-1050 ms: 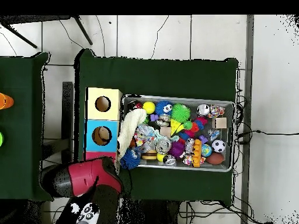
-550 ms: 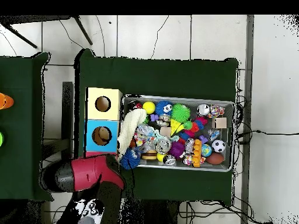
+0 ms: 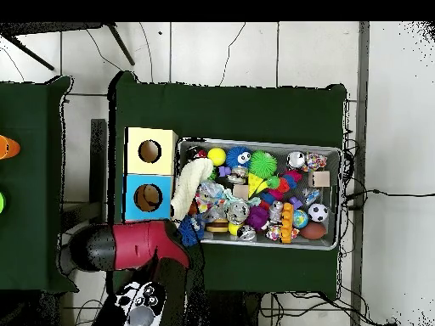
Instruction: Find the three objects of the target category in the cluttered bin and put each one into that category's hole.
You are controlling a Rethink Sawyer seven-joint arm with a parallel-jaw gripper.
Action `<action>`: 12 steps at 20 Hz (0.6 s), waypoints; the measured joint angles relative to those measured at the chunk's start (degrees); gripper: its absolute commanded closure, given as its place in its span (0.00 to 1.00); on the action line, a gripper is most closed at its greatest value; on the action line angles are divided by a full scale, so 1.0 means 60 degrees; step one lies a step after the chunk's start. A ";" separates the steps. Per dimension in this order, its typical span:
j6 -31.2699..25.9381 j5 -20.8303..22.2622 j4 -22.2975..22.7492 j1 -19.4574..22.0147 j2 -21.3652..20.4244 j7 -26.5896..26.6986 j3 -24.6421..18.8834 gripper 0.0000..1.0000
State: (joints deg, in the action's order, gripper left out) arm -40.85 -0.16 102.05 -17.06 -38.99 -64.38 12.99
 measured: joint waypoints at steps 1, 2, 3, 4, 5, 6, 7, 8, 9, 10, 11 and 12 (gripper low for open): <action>-0.0022 -0.0040 -0.0001 0.0032 0.0000 0.0000 -0.0034 1.00; -0.0044 -0.0080 -0.0003 0.0065 -0.0001 0.0000 -0.0069 1.00; -0.0061 -0.0126 -0.0003 0.0093 -0.0001 0.0000 -0.0102 1.00; -0.0079 -0.0173 -0.0003 0.0122 -0.0001 0.0000 -0.0135 1.00; -0.0089 -0.0231 -0.0003 0.0152 0.0000 0.0000 -0.0178 1.00; -0.0093 -0.0245 -0.0003 0.0158 0.0000 0.0000 -0.0186 1.00; -0.0093 -0.0328 -0.0003 0.0192 0.0003 0.0000 -0.0240 1.00; -0.0093 -0.0382 -0.0001 0.0212 0.0003 0.0000 -0.0280 1.00; -0.0091 -0.0437 -0.0003 0.0232 0.0007 0.0000 -0.0323 1.00; -0.0087 -0.0583 -0.0012 0.0278 0.0055 0.0000 -0.0455 1.00; -0.0081 -0.0643 -0.0017 0.0288 0.0085 0.0000 -0.0509 1.00; -0.0077 -0.0724 -0.0029 0.0293 0.0145 0.0000 -0.0583 1.00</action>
State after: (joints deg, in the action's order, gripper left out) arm -41.31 -4.50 101.87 -15.31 -38.11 -64.38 9.49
